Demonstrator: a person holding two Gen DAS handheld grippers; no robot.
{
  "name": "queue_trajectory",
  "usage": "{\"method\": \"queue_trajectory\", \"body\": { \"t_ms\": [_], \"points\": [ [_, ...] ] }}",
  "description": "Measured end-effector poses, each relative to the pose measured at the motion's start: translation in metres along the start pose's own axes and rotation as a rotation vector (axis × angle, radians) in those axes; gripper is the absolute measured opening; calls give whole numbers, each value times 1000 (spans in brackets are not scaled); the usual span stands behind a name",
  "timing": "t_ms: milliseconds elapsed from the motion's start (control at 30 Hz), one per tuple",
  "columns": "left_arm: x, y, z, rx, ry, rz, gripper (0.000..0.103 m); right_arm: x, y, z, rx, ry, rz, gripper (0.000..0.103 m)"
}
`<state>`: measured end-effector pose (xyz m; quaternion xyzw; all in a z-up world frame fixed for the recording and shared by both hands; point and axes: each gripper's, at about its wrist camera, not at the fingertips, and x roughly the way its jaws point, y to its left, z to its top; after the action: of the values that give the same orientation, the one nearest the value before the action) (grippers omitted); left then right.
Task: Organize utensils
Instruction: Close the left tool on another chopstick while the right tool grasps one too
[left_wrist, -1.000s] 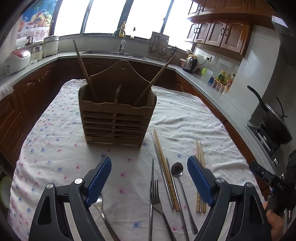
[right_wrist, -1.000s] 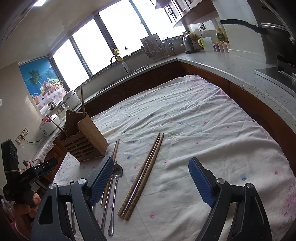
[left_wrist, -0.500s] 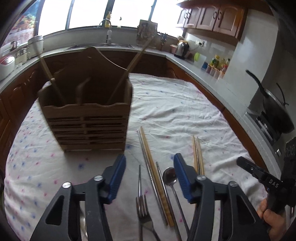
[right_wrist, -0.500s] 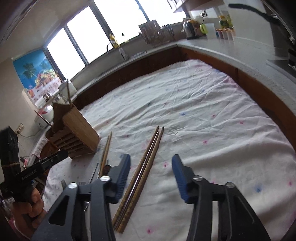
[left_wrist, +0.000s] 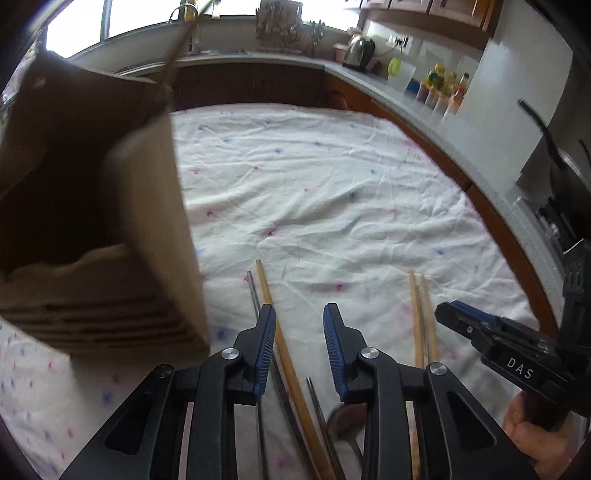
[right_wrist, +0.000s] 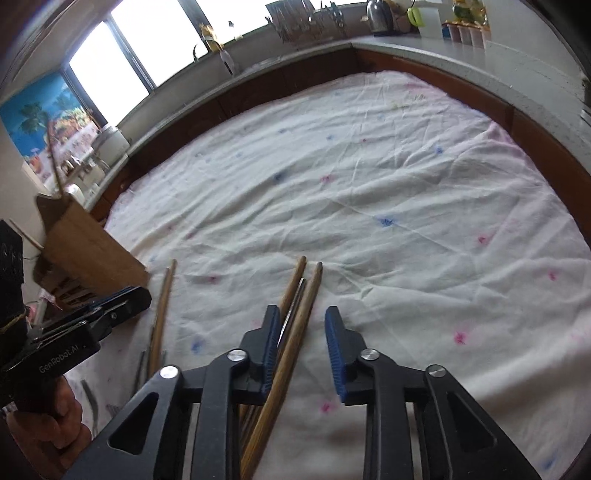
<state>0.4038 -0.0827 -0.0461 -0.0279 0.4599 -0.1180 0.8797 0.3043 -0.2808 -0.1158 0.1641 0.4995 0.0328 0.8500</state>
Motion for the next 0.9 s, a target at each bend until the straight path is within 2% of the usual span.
{"method": "queue_trajectory", "body": {
  "t_ms": [200,333,400,433,533,700,733,833,900],
  "points": [
    [40,-7,7,51,67,61,21,0,4,-3,-83,22,-45,8],
    [42,-15,2,60,75,23,20,-11,-4,-11,-133,50,-56,7],
    [42,-16,-4,57,124,-42,6,-17,-9,-14,-147,62,-70,7],
    [44,-18,-10,51,146,-75,6,-20,-11,-15,-149,65,-76,7],
    [40,-24,-19,87,134,-60,6,-27,-23,-18,-127,68,-71,8],
    [36,-12,-7,40,104,-71,7,-28,-29,-17,-62,49,-38,9],
    [36,-11,-2,41,97,-61,8,-28,-28,-17,-54,45,-32,13],
    [34,-12,7,44,74,-8,17,-26,-28,-15,-32,34,-23,13],
    [37,-14,10,57,66,60,20,-25,-30,-13,-18,31,-15,14]
  ]
}}
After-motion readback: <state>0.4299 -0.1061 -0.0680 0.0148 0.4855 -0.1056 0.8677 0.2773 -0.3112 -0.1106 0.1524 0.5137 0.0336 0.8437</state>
